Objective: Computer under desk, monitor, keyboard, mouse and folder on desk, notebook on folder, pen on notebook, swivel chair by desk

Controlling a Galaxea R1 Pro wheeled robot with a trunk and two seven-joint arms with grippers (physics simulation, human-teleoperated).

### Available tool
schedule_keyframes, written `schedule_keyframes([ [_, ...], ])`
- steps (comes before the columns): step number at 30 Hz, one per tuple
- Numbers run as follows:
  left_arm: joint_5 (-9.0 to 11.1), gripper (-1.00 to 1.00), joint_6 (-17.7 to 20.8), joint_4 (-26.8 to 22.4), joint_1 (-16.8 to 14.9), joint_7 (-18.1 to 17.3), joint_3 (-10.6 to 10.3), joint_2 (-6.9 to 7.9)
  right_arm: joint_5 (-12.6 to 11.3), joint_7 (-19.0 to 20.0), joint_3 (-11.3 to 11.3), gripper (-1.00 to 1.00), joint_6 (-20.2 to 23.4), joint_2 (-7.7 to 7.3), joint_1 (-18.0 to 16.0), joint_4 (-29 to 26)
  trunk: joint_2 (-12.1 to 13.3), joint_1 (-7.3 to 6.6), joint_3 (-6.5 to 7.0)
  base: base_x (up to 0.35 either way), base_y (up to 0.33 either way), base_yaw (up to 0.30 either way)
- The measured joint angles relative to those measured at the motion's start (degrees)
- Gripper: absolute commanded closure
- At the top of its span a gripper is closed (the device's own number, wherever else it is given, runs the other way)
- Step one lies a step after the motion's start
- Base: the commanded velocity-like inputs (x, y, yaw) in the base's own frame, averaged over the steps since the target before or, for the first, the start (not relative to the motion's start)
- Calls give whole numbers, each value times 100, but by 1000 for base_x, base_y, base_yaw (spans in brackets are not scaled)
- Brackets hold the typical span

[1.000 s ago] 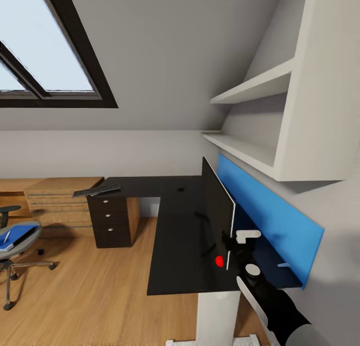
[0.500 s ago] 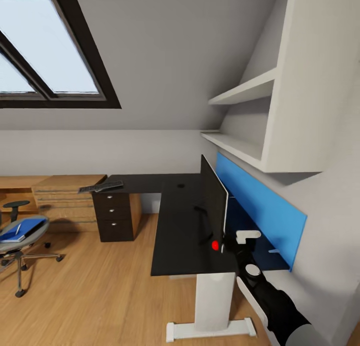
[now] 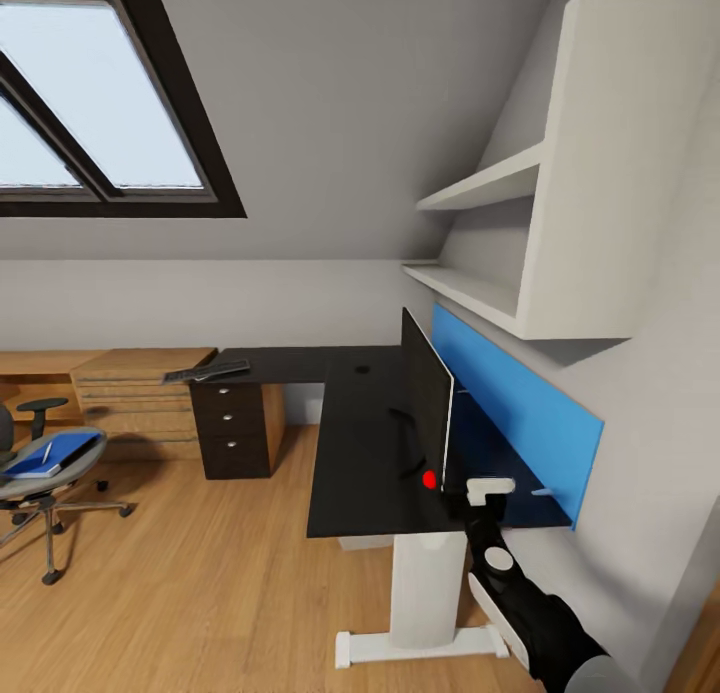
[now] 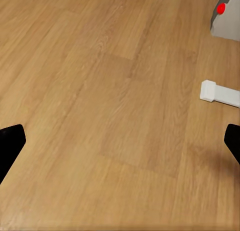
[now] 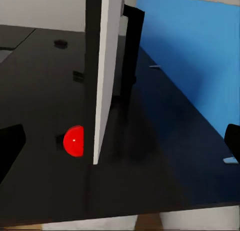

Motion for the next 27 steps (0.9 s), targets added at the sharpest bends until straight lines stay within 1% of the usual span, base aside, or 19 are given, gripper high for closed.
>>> schedule_keyframes([
  [1, 0, -100, 0, 0, 0, 0, -1, 0, 0, -2, 2, -100, -23, 10, 0, 65, 0, 0, 0, 0, 0, 0],
  [5, 0, -100, 1, 0, 0, 0, -1, -2, -19, 0, 18, -100, -200, 61, 0, 664, 0, 0, 0, 0, 0, 0],
  [7, 1, -100, 1, 3, 0, 0, -2, -1, -22, -5, 21, -100, -415, 130, 0, 975, 0, 0, 0, 0, 0, 0],
  [10, 1, -100, 2, 7, 0, 0, 2, -2, -5, -26, 19, -100, -844, 346, -1, 1561, 0, 0, 0, 0, 0, 0],
  [11, 1, -100, 2, 9, 0, 0, 4, 0, -1, -31, 17, -100, -933, 390, -1, 1705, 0, 0, 0, 0, 0, 0],
  [16, 1, -100, 4, 28, -1, 0, 5, 4, -2, -21, 18, -100, -1067, 456, 0, 2122, 0, 0, 0, 0, 0, 0],
  [25, 1, -100, 9, 37, -1, 0, 5, 6, -2, -10, 21, -100, -1136, 606, -1, 2754, 0, 0, 0, 0, 0, 0],
  [26, 1, -100, 9, 42, 0, 0, 5, 6, -7, -7, 18, -100, -1283, 623, 0, 2972, 0, 0, 0, 0, 0, 0],
  [27, 1, -100, 9, 43, 0, 0, 5, 6, -5, -6, 21, -100, -1351, 626, -1, 3028, 0, 0, 0, 0, 0, 0],
])
